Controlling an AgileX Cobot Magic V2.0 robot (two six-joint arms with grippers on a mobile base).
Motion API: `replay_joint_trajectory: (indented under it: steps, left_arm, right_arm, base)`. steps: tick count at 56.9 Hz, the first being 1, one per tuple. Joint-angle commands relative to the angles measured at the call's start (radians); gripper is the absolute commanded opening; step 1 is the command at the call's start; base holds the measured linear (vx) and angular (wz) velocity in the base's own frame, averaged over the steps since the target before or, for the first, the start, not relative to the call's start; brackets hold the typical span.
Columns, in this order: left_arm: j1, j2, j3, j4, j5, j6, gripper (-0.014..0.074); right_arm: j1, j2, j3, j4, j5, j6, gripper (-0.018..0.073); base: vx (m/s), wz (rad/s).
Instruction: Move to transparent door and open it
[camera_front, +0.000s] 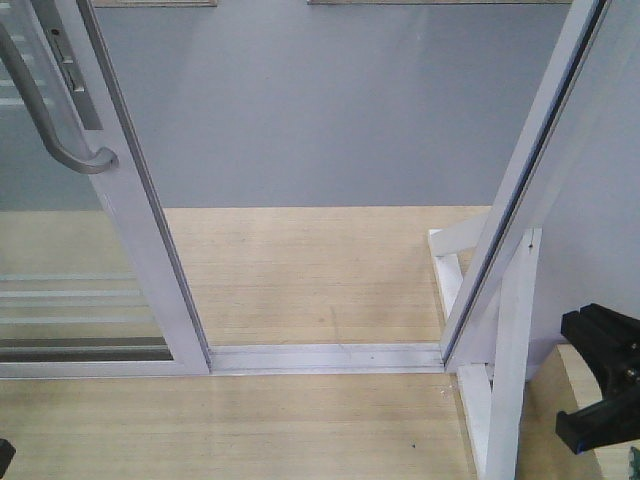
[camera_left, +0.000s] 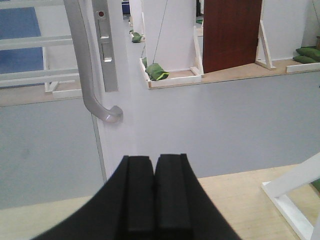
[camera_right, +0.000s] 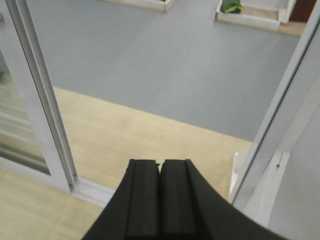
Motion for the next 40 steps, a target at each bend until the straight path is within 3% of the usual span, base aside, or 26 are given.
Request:
replay_joint_trajectory:
  steps: [1,6,11,26,40]
  left_arm:
    - [0.003,-0.014,0.016,-0.004,-0.081,0.001,-0.0003]
    - [0.003,-0.014,0.016,-0.004,-0.081,0.001,-0.0003]
    - [0.003,-0.014,0.016,-0.004,-0.081,0.001,-0.0003]
    - [0.003,-0.014,0.016,-0.004,-0.081,0.001,-0.0003]
    - [0.003,-0.014,0.016,-0.004,-0.082,0.001,-0.0003]
  right_arm:
    - [-0.048,-0.071,0.069,0.078,-0.228,-0.096,-0.0005]
    - [-0.109,-0.151,0.164,0.224,-0.311,-0.192,-0.0005]
    - [-0.159,-0.216,0.205,0.282,-0.305,-0.216,-0.0005]
    - [-0.282,-0.338,0.204,0.234,-0.254,-0.209,-0.0005]
    - [-0.302,-0.426,0.204,0.233,-0.170,-0.209,-0.0005]
  base:
    - [0.00,0.00]
    - [0.00,0.00]
    - [0.00,0.00]
    - [0.00,0.00]
    - [0.00,0.00]
